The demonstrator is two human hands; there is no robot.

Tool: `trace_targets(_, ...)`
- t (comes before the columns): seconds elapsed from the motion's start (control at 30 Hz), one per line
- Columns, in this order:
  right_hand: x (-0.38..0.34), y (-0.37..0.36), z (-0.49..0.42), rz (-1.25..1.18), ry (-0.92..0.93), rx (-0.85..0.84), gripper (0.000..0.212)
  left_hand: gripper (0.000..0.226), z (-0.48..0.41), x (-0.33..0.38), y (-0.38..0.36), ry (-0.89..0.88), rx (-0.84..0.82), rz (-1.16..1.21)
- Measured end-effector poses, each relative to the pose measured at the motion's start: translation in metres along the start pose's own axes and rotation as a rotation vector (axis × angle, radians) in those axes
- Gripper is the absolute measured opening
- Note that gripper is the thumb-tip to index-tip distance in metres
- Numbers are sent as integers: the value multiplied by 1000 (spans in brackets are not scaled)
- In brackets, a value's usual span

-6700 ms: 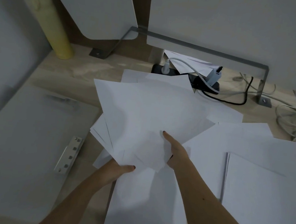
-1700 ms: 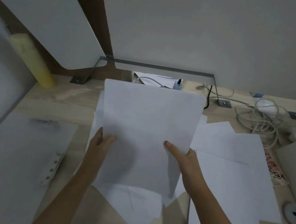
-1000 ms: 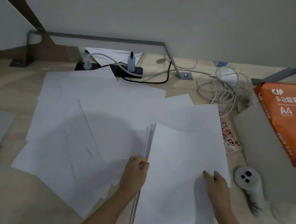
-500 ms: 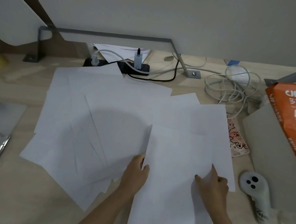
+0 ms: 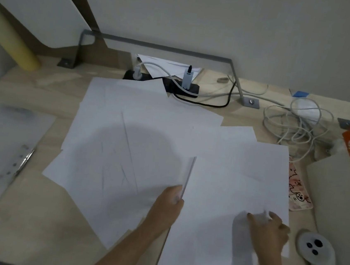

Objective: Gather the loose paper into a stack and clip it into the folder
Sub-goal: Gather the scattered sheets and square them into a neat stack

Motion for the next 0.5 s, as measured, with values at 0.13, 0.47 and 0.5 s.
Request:
trace_targets(0.13, -47, -15, 30, 25, 290, -3, 57, 43, -12, -14, 58, 18, 279, -15)
trace_targets(0.47, -126, -98, 96, 241, 706, -347, 48, 59, -41, -61, 165, 476, 589, 364)
trace_targets(0.5, -127, -104, 99, 260, 713, -356, 49, 50, -42, -61, 165, 454, 548, 454)
Point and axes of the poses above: each hand's wrist, its own z-axis away from the middle knuckle, its own y-axis out of the back of the hand, x = y × z, the point moved 3 cm from there along -z, towards the middle knuckle, and after that the axes turned 15 degrees about -y, right-handed, at the moved point
